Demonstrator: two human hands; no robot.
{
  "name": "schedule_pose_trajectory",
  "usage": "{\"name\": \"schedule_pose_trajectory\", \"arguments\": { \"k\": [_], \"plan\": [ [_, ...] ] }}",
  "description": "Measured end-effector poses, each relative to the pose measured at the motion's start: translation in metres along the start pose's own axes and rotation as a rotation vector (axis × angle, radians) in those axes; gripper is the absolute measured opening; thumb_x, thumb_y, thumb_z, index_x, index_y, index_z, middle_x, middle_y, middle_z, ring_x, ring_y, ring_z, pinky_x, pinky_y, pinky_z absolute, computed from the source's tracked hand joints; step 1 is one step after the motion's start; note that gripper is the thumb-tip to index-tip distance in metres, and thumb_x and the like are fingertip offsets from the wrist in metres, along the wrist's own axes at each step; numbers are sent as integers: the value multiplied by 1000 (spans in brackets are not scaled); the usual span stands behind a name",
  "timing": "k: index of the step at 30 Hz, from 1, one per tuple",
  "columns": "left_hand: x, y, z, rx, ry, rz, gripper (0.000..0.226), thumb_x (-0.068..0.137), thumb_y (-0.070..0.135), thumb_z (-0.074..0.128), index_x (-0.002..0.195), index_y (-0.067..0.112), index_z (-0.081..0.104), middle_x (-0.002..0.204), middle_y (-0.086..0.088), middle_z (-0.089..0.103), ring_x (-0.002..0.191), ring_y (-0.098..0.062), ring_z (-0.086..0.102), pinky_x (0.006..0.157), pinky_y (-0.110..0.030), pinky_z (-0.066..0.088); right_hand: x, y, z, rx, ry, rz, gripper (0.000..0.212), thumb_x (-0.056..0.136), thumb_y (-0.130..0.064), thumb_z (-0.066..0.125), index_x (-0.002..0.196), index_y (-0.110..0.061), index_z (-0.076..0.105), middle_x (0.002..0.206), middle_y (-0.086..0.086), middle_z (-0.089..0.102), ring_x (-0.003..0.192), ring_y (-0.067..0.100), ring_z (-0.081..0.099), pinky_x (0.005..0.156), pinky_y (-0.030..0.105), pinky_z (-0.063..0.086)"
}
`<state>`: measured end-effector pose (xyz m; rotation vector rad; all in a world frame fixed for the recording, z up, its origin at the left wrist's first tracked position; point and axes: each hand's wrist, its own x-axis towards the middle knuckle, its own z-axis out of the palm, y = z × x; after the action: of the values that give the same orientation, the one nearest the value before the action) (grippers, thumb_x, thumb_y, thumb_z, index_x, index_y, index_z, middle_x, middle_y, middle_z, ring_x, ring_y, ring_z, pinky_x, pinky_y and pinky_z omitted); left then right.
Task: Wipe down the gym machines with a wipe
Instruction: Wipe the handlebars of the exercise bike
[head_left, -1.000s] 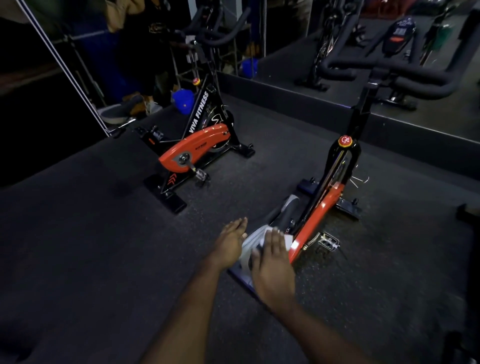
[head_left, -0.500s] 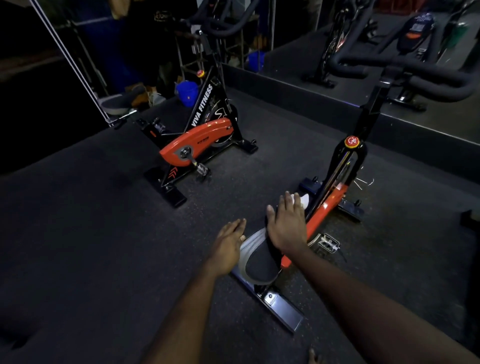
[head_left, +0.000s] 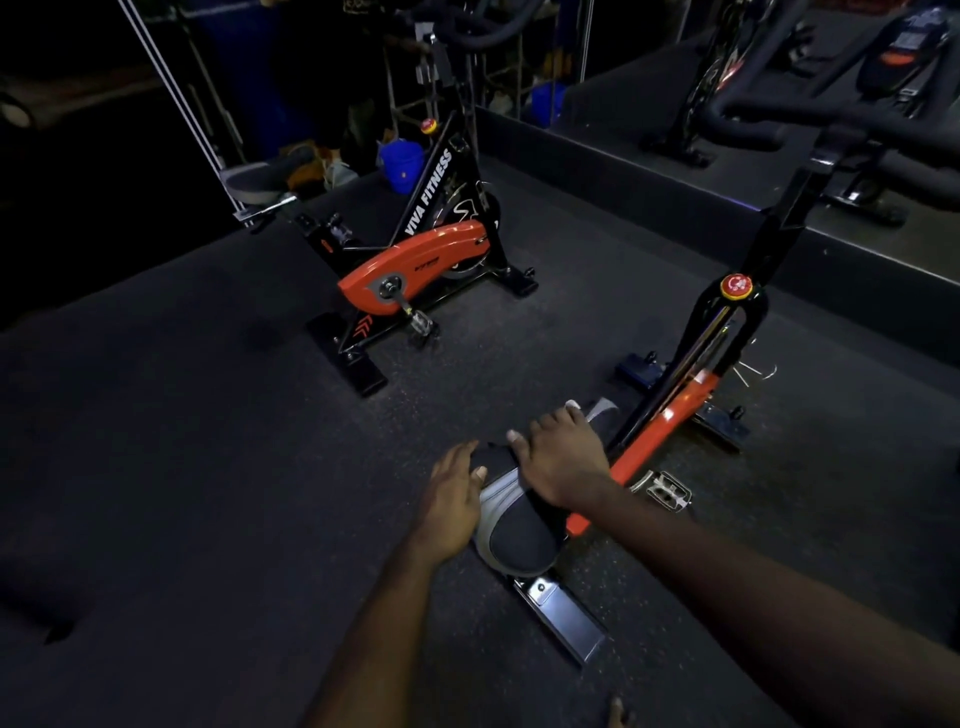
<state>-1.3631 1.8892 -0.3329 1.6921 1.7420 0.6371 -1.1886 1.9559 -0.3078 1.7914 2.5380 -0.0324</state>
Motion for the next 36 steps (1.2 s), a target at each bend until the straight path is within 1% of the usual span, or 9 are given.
{"name": "schedule_pose_trajectory", "arguments": {
  "k": [5, 9, 13, 19, 22, 26, 31, 34, 36],
  "plan": [
    [0, 3, 0, 10, 32, -15, 37, 108, 19, 40, 144, 10, 47, 143, -6, 50, 127, -20, 44, 99, -22, 31, 31, 49, -24, 233, -154, 289, 60, 107, -44, 26, 112, -3, 70, 121, 22, 67, 118, 35, 58, 101, 40, 42],
    [2, 7, -3, -19, 9, -71, 35, 108, 19, 40, 141, 14, 50, 139, -4, 51, 125, -18, 45, 98, -24, 33, 19, 42, -8, 784, 131, 708, 46, 102, -37, 50, 118, 4, 61, 123, 25, 63, 113, 42, 60, 90, 40, 47],
    [9, 14, -13, -71, -39, -153, 33, 105, 15, 45, 137, 14, 54, 136, -3, 54, 122, -19, 51, 98, -25, 37, -4, 12, 3, 1207, 231, 1140, 69, 93, -53, 64, 128, 5, 53, 123, 25, 64, 113, 41, 62, 88, 37, 48],
    [24, 8, -36, -63, -167, -166, 31, 103, 12, 48, 128, 19, 64, 120, -3, 68, 108, -18, 63, 95, -31, 51, 12, 6, -14, 1040, 436, 1007, 46, 94, -12, 65, 133, 9, 52, 139, 26, 51, 130, 40, 48, 106, 35, 34],
    [29, 0, -49, -49, -222, -61, 40, 102, 2, 42, 130, 17, 66, 125, -5, 68, 115, -17, 62, 95, -22, 48, 22, 7, -12, 595, 249, 705, 33, 93, -4, 54, 124, 6, 63, 136, 22, 56, 135, 36, 44, 112, 35, 20],
    [33, -21, -70, -30, -435, 174, 52, 100, -7, 40, 144, 16, 54, 132, 9, 56, 125, -4, 48, 102, -7, 32, 15, -27, 2, -11, 77, 404, 26, 86, -16, 55, 97, -5, 76, 102, 16, 71, 111, 35, 59, 113, 47, 31],
    [55, -60, -91, -65, -310, 263, 53, 87, -19, 38, 126, 5, 64, 112, -7, 70, 106, -22, 67, 91, -15, 45, -6, -105, 4, 35, 178, 400, 17, 82, -21, 64, 84, -8, 74, 86, 13, 71, 89, 34, 65, 86, 42, 50],
    [72, -56, -98, -81, -338, 307, 50, 85, -21, 36, 120, 0, 66, 102, -9, 70, 98, -27, 69, 90, -27, 50, -33, -148, 19, 113, 290, 311, 32, 87, -29, 65, 114, -13, 71, 119, 10, 68, 112, 30, 62, 99, 40, 51],
    [85, -46, -97, -73, -407, 357, 49, 87, -18, 36, 121, 1, 65, 105, -14, 71, 99, -30, 69, 92, -32, 53, -40, -151, 22, 111, 314, 416, 44, 94, -38, 54, 131, -17, 63, 139, 9, 59, 128, 29, 54, 110, 42, 44]
  ]
}}
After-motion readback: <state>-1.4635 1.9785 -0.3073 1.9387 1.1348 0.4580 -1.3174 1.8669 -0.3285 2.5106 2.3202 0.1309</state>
